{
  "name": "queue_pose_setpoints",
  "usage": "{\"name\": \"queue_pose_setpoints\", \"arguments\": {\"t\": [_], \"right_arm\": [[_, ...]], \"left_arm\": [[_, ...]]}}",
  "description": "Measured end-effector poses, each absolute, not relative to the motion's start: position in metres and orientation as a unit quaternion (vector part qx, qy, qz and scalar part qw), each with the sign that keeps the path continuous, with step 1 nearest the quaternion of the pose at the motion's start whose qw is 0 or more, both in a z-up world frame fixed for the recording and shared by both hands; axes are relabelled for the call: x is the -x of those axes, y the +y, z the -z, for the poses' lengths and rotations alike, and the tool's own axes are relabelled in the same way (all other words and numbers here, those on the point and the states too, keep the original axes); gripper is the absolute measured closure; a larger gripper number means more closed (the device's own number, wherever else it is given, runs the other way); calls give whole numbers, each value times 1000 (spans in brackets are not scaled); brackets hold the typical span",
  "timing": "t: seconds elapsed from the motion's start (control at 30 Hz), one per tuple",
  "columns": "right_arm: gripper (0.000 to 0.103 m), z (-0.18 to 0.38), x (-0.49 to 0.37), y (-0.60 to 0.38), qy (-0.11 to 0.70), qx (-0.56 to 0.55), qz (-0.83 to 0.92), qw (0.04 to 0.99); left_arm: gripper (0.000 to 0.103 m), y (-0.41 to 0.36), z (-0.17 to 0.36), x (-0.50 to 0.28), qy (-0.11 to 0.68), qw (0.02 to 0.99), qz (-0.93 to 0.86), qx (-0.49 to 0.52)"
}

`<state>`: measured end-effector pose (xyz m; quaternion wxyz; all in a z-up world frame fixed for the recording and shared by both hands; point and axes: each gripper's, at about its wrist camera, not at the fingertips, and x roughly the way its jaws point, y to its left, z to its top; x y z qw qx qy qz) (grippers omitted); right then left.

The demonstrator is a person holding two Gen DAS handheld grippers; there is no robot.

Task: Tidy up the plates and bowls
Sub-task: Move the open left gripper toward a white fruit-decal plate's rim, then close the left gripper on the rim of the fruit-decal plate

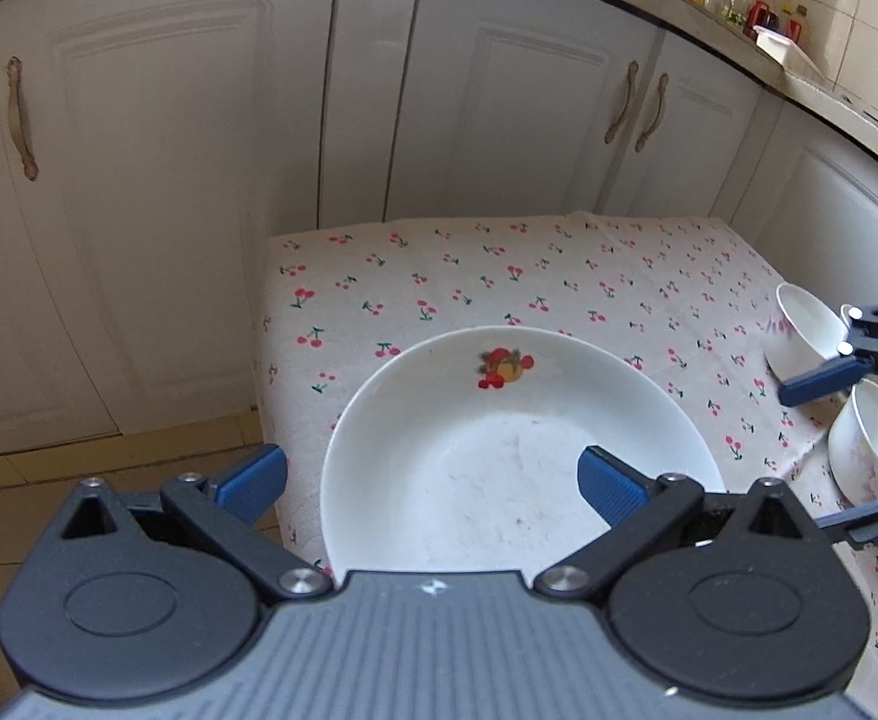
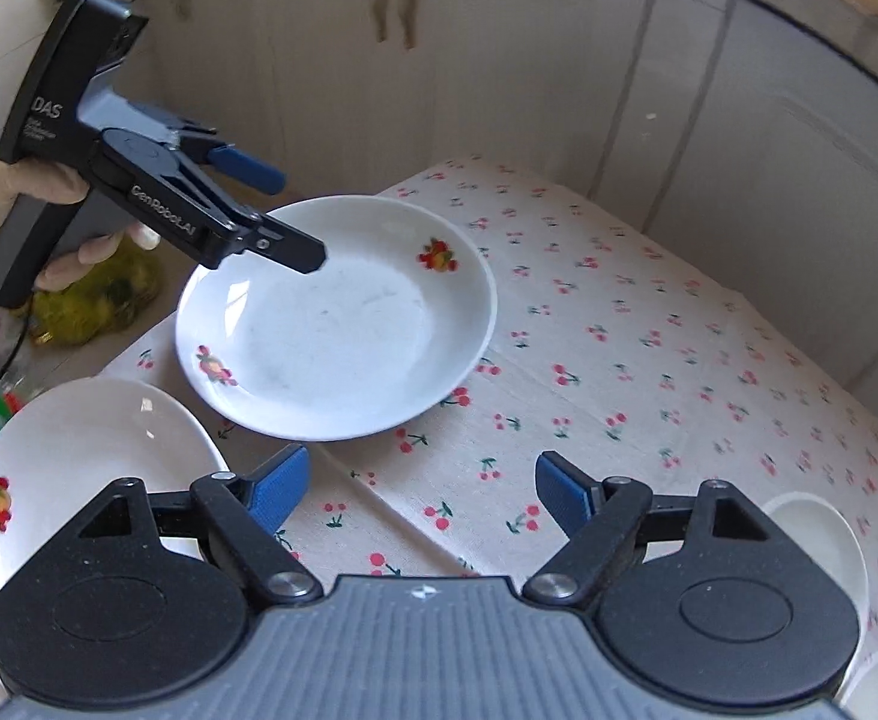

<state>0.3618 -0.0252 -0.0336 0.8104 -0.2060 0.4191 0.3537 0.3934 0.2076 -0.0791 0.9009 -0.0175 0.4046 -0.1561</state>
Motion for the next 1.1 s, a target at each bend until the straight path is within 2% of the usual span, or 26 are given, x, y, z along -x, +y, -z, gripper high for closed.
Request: {"name": "queue_pose_setpoints", "arguments": {"t": [0.2,0.37,0.67,1.1], "right_arm": [[17,49,-371,-9,428,246,-384,780],[17,61,-371,0,414,275,-412,764],[17,75,-371,15,399,313,-453,733],[16,83,-387,19,399,280,-476,732]], "left_arm": [[4,205,82,-402,410,897,165,17],[14,205,85,-410,428,885,180,18],[17,209,88,-425,467,859,207,27],[17,215,95,-442,501,831,235,59]]}}
